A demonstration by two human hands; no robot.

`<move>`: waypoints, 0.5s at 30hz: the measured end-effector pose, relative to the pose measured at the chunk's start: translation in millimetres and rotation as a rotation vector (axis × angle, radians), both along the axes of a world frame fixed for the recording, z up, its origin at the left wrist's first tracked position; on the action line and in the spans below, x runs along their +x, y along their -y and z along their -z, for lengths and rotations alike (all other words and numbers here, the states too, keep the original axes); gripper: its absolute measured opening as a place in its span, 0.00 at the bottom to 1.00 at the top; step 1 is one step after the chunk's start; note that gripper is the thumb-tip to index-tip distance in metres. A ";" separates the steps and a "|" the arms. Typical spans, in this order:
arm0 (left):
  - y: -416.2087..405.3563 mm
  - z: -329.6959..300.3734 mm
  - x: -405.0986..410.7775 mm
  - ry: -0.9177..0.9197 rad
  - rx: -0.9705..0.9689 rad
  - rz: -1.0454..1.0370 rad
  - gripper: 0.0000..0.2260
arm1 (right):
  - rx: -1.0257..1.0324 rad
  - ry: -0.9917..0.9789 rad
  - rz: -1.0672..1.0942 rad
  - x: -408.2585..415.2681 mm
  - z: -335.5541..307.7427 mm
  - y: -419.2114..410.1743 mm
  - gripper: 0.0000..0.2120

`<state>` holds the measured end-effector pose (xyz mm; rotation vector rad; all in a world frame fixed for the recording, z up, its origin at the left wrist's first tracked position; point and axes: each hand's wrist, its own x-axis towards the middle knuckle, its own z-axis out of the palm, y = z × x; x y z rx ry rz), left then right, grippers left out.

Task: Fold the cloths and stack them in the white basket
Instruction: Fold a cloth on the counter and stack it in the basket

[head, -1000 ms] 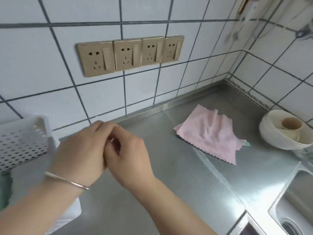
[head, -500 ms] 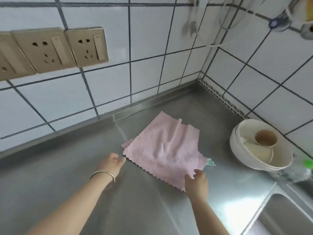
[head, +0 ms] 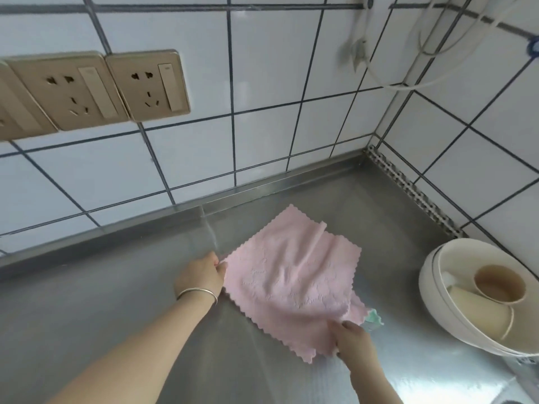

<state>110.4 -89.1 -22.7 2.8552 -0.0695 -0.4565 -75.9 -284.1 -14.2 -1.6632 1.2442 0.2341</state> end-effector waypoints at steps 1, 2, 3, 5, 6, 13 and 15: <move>1.1 -9.1 1.4 -0.001 -0.034 -0.015 0.12 | 0.030 0.080 0.051 5.6 -11.9 1.1 0.13; 3.8 -20.1 3.8 -0.004 -0.097 -0.053 0.11 | 0.037 0.155 0.095 12.8 -26.5 2.9 0.13; 2.5 -31.1 8.6 -0.009 -0.172 -0.104 0.10 | 0.013 0.211 0.106 22.1 -42.2 3.3 0.13; -7.0 -58.7 22.7 0.027 -0.329 -0.184 0.08 | -0.082 0.305 0.061 44.3 -78.0 2.8 0.12; -17.7 -73.6 30.8 0.060 -0.395 -0.206 0.08 | -0.121 0.367 0.029 57.1 -98.4 -0.2 0.12; -148.0 -168.3 62.1 0.177 -0.943 -0.441 0.10 | -0.047 0.685 -0.190 137.9 -185.9 -60.2 0.11; -194.1 -179.5 58.3 0.255 -1.016 -0.485 0.11 | -0.068 0.700 -0.275 146.9 -192.4 -94.2 0.11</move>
